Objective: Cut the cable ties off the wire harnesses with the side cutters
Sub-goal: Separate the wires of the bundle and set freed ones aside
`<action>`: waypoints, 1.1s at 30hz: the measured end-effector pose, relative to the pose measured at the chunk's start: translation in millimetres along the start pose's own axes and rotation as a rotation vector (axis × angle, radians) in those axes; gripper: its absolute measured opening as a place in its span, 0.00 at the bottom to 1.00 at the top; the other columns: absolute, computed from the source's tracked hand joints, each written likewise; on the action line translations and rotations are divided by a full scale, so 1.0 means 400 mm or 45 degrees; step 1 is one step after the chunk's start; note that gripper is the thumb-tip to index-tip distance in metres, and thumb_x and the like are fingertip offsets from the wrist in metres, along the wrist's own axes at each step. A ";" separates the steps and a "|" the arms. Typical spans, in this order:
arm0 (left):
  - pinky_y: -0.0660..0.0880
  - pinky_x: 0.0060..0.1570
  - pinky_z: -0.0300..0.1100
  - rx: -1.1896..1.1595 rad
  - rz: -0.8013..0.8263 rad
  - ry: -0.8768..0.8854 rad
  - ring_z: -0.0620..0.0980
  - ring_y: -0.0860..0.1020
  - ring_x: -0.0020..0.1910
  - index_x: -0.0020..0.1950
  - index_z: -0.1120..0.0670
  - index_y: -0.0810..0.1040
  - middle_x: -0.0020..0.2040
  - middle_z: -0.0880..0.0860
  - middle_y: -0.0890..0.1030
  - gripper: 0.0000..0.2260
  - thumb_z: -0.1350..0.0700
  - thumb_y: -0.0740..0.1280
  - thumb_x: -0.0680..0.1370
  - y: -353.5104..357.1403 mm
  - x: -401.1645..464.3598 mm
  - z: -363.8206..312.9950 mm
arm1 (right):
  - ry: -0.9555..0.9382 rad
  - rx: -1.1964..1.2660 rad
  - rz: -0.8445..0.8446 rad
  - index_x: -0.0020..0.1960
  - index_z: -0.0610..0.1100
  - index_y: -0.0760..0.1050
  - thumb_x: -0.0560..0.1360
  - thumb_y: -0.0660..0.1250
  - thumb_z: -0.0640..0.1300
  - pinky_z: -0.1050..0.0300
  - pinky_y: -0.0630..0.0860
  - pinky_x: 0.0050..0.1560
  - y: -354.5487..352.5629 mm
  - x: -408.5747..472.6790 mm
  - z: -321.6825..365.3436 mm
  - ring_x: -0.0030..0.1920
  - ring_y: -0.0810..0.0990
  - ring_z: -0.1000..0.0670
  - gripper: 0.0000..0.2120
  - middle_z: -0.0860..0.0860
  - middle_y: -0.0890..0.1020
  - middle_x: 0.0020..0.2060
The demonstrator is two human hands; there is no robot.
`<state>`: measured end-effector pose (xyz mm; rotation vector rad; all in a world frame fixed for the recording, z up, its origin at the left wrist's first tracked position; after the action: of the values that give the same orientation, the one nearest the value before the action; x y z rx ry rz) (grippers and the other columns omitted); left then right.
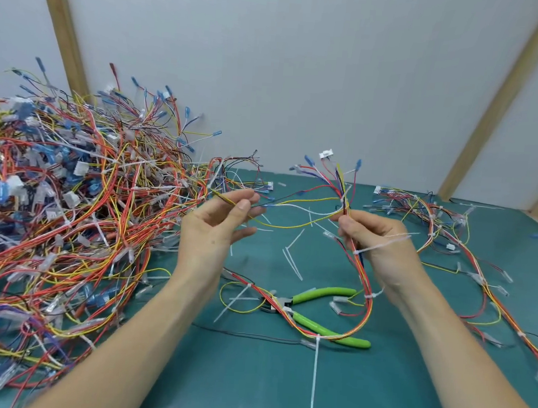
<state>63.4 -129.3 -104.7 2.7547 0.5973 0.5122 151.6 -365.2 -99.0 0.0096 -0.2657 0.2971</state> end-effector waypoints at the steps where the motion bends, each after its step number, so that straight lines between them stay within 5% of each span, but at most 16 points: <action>1: 0.83 0.49 0.43 -0.016 0.001 0.009 0.53 0.85 0.54 0.54 0.54 0.83 0.53 0.54 0.86 0.06 0.60 0.67 0.81 0.002 -0.002 -0.001 | -0.002 -0.017 -0.040 0.45 0.48 0.86 0.77 0.71 0.40 0.71 0.72 0.36 -0.003 0.000 -0.002 0.31 0.75 0.61 0.06 0.57 0.81 0.31; 8: 0.82 0.40 0.40 -0.022 -0.099 0.021 0.53 0.86 0.47 0.56 0.56 0.81 0.47 0.54 0.87 0.06 0.60 0.67 0.81 -0.011 0.000 0.001 | -0.079 -0.121 -0.249 0.48 0.46 0.86 0.78 0.71 0.37 0.73 0.71 0.36 -0.018 0.004 0.006 0.30 0.75 0.63 0.06 0.60 0.83 0.30; 11: 0.79 0.45 0.41 -0.170 -0.140 -0.122 0.48 0.85 0.46 0.52 0.52 0.81 0.44 0.50 0.85 0.05 0.59 0.70 0.78 -0.028 0.011 0.015 | -0.087 -0.156 -0.340 0.52 0.43 0.85 0.78 0.72 0.37 0.74 0.71 0.36 -0.035 0.004 0.000 0.30 0.77 0.64 0.05 0.61 0.83 0.29; 16: 0.75 0.41 0.38 -0.383 -0.082 -0.362 0.41 0.74 0.30 0.53 0.48 0.82 0.32 0.44 0.73 0.13 0.44 0.71 0.72 -0.023 0.017 0.037 | -0.066 -0.252 -0.348 0.49 0.51 0.85 0.78 0.72 0.38 0.73 0.74 0.39 -0.043 0.007 -0.003 0.34 0.78 0.64 0.09 0.59 0.85 0.32; 21: 0.76 0.34 0.34 -0.166 -0.140 -0.276 0.42 0.80 0.34 0.51 0.51 0.82 0.35 0.45 0.80 0.04 0.53 0.67 0.81 -0.031 0.011 0.047 | 0.092 -0.356 -0.335 0.40 0.48 0.86 0.78 0.74 0.44 0.66 0.67 0.29 -0.046 0.003 -0.033 0.25 0.68 0.58 0.08 0.55 0.77 0.26; 24: 0.77 0.32 0.35 0.040 -0.151 -0.203 0.46 0.84 0.38 0.51 0.52 0.82 0.39 0.49 0.84 0.03 0.56 0.68 0.80 -0.034 0.005 0.044 | 0.390 0.036 -0.436 0.46 0.41 0.83 0.81 0.68 0.46 0.62 0.75 0.30 -0.041 -0.012 -0.078 0.29 0.75 0.56 0.10 0.53 0.82 0.35; 27: 0.79 0.34 0.39 0.146 -0.141 -0.203 0.49 0.86 0.43 0.55 0.54 0.83 0.44 0.52 0.86 0.06 0.58 0.69 0.80 -0.032 -0.002 0.049 | 0.609 0.750 -0.261 0.52 0.37 0.75 0.83 0.60 0.44 0.52 0.81 0.56 0.016 -0.022 -0.088 0.54 0.84 0.42 0.11 0.37 0.82 0.53; 29: 0.81 0.38 0.41 0.134 -0.171 -0.229 0.49 0.86 0.46 0.58 0.56 0.82 0.47 0.53 0.87 0.07 0.59 0.67 0.81 -0.040 -0.001 0.054 | 0.545 0.497 -0.069 0.53 0.37 0.74 0.78 0.60 0.44 0.50 0.74 0.59 0.029 -0.021 -0.058 0.58 0.80 0.42 0.11 0.36 0.79 0.53; 31: 0.82 0.42 0.42 0.092 -0.226 -0.256 0.49 0.86 0.49 0.61 0.57 0.81 0.50 0.54 0.87 0.09 0.59 0.65 0.82 -0.051 0.002 0.057 | 0.430 -0.262 0.054 0.45 0.37 0.76 0.75 0.61 0.43 0.49 0.73 0.56 0.018 -0.020 -0.032 0.51 0.77 0.45 0.10 0.36 0.79 0.48; 33: 0.83 0.47 0.43 0.025 -0.278 -0.279 0.48 0.85 0.52 0.62 0.57 0.80 0.53 0.55 0.86 0.10 0.59 0.63 0.83 -0.060 0.006 0.060 | 0.300 -0.867 0.241 0.51 0.30 0.78 0.74 0.59 0.42 0.43 0.72 0.66 0.019 -0.016 -0.020 0.57 0.78 0.36 0.16 0.31 0.79 0.56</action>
<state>66.7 -112.0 -133.7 2.6704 0.8364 0.1541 145.5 -359.6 -108.5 -0.7218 -0.1229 0.3806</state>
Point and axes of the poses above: each hand's wrist, its own x-axis towards the middle knuckle, its own y-axis out of the palm, z = x × y, the point moved 7 cm from there along x, towards the middle knuckle
